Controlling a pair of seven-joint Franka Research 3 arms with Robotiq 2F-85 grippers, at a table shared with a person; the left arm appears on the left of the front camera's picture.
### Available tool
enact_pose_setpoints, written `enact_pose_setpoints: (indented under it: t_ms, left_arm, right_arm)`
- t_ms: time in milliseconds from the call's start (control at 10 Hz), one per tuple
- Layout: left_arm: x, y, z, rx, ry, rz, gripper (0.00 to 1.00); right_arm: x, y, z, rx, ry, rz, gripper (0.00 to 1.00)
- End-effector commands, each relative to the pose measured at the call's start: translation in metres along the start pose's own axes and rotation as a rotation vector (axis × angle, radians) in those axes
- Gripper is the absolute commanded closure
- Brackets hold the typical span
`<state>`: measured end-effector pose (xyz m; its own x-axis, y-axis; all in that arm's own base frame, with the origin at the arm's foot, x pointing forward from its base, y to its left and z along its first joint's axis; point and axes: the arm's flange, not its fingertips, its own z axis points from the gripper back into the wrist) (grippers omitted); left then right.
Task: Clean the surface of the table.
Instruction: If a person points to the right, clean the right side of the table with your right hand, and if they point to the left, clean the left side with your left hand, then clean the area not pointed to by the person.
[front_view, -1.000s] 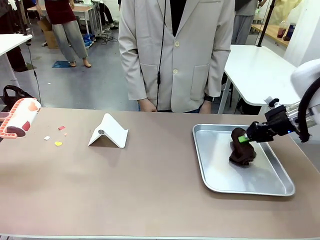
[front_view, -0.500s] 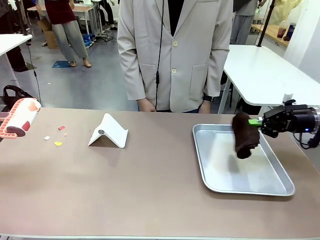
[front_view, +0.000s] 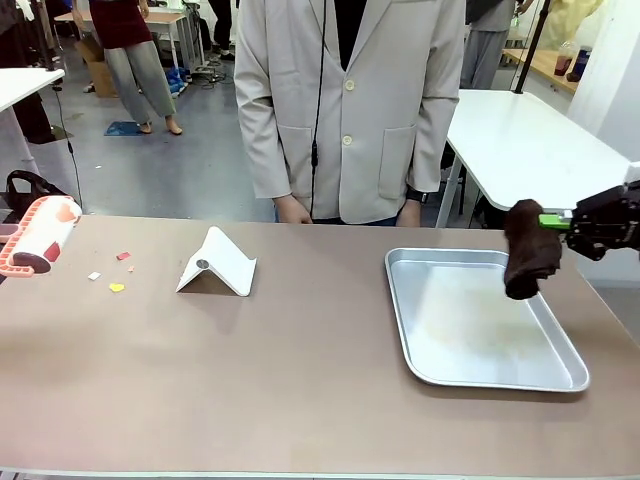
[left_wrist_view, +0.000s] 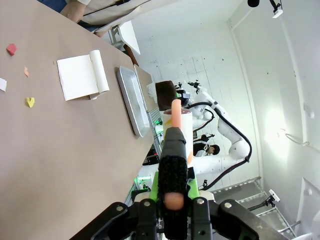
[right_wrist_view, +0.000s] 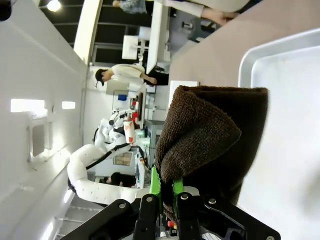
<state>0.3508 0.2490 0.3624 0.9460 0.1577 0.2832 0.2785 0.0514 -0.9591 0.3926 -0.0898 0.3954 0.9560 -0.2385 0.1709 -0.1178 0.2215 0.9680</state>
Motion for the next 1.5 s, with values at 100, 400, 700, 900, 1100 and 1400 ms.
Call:
enact_pose_setpoints:
  t_ms: [100, 400, 700, 900, 1100, 1400]
  left_arm:
    - [-0.002, -0.002, 0.001, 0.0, 0.013, -0.012, 1.0]
    - [-0.002, -0.002, 0.001, 0.0, 0.013, -0.012, 1.0]
    - [-0.002, -0.002, 0.001, 0.0, 0.013, -0.012, 1.0]
    - [-0.002, -0.002, 0.001, 0.0, 0.013, -0.012, 1.0]
    - [-0.002, -0.002, 0.001, 0.0, 0.013, -0.012, 1.0]
    - [-0.002, -0.002, 0.001, 0.0, 0.013, -0.012, 1.0]
  right_arm:
    - [-0.04, 0.023, 0.002, -0.054, 0.018, 0.022, 0.89]
    - [-0.033, 0.016, -0.01, -0.071, 0.057, -0.03, 0.89]
    - [-0.042, 0.016, -0.004, -0.039, 0.049, 0.007, 0.89]
    - [-0.042, 0.016, -0.004, -0.039, 0.049, 0.007, 0.89]
    - [-0.042, 0.016, -0.004, -0.039, 0.049, 0.007, 0.89]
    - [-0.042, 0.016, -0.004, -0.039, 0.049, 0.007, 0.89]
